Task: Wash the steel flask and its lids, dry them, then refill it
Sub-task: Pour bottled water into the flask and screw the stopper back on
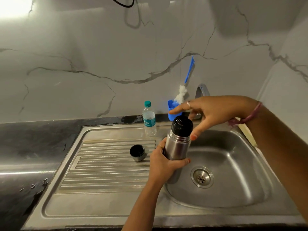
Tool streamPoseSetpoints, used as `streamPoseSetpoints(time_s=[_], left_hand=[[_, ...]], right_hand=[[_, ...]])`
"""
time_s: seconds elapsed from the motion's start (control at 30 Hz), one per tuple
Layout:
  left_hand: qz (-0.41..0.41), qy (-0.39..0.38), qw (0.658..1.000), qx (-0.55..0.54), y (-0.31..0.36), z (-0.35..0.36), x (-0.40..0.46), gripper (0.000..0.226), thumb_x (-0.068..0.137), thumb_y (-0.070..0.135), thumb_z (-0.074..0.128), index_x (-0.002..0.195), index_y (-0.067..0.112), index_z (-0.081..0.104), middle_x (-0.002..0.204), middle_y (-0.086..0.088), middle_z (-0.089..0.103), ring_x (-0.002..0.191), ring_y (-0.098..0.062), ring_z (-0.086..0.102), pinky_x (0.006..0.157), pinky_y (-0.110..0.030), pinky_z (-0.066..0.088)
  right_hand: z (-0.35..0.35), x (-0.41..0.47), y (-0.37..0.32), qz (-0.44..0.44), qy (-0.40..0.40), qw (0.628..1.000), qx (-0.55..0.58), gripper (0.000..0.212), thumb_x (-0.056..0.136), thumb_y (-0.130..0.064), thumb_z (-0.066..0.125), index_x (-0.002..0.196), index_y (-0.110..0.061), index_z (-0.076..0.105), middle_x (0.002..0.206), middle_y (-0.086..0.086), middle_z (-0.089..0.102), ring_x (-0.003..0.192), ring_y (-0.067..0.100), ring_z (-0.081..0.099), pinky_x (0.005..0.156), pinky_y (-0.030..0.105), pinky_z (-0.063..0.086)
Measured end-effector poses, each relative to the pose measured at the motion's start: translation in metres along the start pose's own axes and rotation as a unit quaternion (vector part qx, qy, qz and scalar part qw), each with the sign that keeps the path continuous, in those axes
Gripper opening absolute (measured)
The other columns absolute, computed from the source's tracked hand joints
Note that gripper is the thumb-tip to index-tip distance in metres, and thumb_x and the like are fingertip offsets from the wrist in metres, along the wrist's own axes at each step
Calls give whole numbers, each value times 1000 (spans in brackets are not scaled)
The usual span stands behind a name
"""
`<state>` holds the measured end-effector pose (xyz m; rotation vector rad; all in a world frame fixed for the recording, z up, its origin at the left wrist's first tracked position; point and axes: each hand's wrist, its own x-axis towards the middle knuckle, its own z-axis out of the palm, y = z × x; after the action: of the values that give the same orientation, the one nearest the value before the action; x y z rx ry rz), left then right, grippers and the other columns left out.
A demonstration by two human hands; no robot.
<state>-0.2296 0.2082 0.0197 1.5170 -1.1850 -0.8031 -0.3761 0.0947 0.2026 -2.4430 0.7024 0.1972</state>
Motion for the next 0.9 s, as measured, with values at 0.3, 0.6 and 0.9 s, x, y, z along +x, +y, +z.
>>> streamPoseSetpoints(time_s=[0.3,0.6,0.9], left_hand=[[-3,2,1000,-8,2,-1,-1,67,58,16,95,106,42,55,100,13,68,90,4,64,72,-15,54],[6,5,1000,5,1,-1,-3,70,57,18,95,109,41,55,102,15,67,91,4,64,73,-14,54],[2,7,1000,1,1,-4,-2,66,59,17,94,104,42,54,98,14,67,90,6,63,71,-13,53]], right_hand=[[19,12,8,-1,183,982,-43,63,51,-67,74,99,-29,59,85,-11,64,70,4,59,64,17,43],[18,4,3,-52,108,993,0,54,66,-36,84,113,-41,59,92,-26,60,78,-10,56,66,10,41],[19,6,-3,-6,56,998,-20,87,60,-62,74,137,-43,37,132,-22,44,113,0,48,96,20,42]])
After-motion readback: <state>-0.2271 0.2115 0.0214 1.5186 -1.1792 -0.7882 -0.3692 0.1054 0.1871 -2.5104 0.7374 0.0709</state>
